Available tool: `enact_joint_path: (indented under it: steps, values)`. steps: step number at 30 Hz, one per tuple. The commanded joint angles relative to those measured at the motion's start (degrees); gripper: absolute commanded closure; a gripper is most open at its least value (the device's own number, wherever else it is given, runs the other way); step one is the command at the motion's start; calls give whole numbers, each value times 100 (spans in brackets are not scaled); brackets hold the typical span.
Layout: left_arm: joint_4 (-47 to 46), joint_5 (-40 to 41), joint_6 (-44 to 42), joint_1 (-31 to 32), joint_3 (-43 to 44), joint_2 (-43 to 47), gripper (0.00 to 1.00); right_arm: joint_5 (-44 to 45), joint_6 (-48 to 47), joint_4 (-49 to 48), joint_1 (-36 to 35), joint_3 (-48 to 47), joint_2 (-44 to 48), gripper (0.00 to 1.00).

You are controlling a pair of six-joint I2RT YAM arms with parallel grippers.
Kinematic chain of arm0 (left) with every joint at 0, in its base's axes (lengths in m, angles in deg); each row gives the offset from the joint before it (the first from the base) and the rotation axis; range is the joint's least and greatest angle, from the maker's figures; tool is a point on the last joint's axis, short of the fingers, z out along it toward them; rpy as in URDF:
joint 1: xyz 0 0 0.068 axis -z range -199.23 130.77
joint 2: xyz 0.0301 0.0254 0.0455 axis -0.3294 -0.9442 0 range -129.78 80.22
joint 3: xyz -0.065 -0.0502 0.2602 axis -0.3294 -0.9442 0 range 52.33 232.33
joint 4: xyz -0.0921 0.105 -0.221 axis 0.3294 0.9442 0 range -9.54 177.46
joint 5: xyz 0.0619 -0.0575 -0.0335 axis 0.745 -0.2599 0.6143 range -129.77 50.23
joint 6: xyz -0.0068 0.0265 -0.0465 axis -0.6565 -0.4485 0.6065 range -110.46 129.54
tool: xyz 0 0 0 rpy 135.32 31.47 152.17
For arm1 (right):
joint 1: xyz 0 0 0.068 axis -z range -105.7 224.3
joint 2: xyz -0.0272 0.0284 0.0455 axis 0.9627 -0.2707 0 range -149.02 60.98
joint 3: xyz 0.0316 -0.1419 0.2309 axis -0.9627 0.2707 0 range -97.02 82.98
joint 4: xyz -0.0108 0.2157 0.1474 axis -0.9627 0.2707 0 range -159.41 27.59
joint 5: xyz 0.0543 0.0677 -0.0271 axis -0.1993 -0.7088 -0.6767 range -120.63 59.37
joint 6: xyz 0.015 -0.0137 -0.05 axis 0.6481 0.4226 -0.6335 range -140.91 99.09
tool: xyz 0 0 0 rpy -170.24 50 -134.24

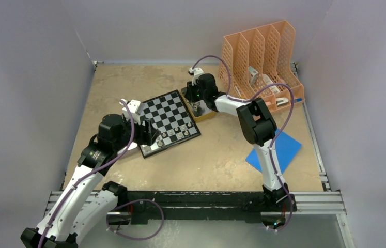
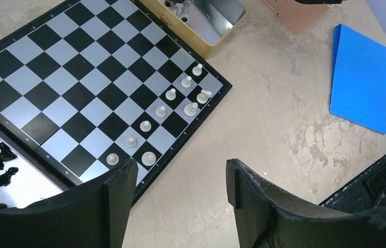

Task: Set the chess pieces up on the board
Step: Pick up the chess piece from the storage box.

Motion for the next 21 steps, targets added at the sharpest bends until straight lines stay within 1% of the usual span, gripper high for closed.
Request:
enact_joint_path:
  steps: [1,6,11,21]
  values:
    - [-166,-1,-41,17,2,64,37,103,-8,31,-9,-295,18,71]
    - [-171,-2,-50,17,3,66,37,312,-65,58,-10,-301,-5,71]
    - [-171,-3,-62,12,2,48,37,404,-94,-21,-14,-308,-29,76]
    - [-172,-5,-59,16,2,33,37,260,-195,-173,-23,-362,-124,70]
